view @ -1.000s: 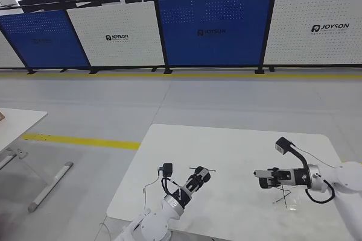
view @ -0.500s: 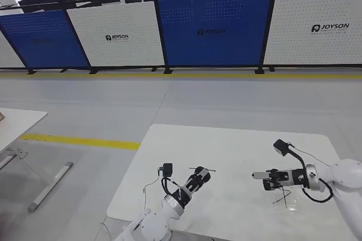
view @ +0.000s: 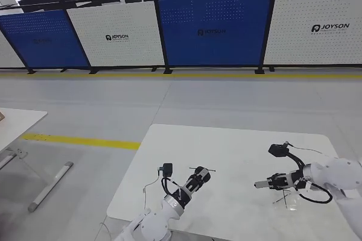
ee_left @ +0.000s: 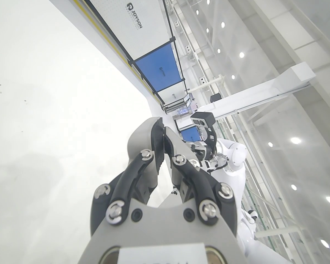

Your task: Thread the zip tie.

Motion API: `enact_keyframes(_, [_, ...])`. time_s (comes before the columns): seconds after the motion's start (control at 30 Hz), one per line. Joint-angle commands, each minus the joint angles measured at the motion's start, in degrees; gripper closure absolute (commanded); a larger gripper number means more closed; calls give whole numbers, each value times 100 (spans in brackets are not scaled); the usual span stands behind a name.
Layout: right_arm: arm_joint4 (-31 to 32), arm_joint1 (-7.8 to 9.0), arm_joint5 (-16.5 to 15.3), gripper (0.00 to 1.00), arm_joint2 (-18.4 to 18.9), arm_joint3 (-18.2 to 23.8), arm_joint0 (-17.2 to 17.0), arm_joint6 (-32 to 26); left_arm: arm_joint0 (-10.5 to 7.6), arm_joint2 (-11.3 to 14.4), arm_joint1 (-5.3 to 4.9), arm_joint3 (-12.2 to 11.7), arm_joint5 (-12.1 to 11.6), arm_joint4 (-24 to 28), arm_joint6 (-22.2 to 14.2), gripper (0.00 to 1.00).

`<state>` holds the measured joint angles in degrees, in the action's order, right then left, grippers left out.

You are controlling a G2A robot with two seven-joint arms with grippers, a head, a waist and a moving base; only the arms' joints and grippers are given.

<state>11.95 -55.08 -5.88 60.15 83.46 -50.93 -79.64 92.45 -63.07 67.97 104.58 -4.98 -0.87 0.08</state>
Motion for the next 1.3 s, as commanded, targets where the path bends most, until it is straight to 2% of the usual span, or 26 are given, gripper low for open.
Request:
enact_keyframes(0.0, [-1, -1, -1, 0, 1, -1, 0, 0, 0, 0, 0, 0, 0, 0, 0, 100])
enact_keyframes(0.3, [8, 0, 3, 0, -1, -11, -33, 67, 0, 0, 0, 0, 0, 0, 0, 100])
enact_keyframes(0.4, [263, 33, 311, 0, 80, -2, -91, 284, 0, 0, 0, 0, 0, 0, 0, 100])
enact_keyframes(0.53, [718, 114, 805, 0, 271, 287, -312, 511, 0, 0, 0, 0, 0, 0, 0, 100])
enact_keyframes(0.63, [1064, 170, 1306, 0, 319, 501, -455, 289, 0, 0, 0, 0, 0, 0, 0, 100])
enact_keyframes(0.7, [1388, 179, 1680, 0, 257, 606, -391, 154, 0, 0, 0, 0, 0, 0, 0, 100])
enact_keyframes(0.77, [1515, 183, 1623, 0, 243, 719, -401, 271, 0, 0, 0, 0, 0, 0, 0, 100])
enact_keyframes(1.13, [1515, 183, 1623, 0, 243, 719, -401, 271, 0, 0, 0, 0, 0, 0, 0, 100])
enact_keyframes(1.2, [1565, 186, 1481, 0, 211, 750, -455, 352, 0, 0, 0, 0, 0, 0, 0, 100])
enact_keyframes(1.27, [1683, 195, 1508, 0, 154, 736, -383, 38, 0, 0, 0, 0, 0, 0, 0, 100])
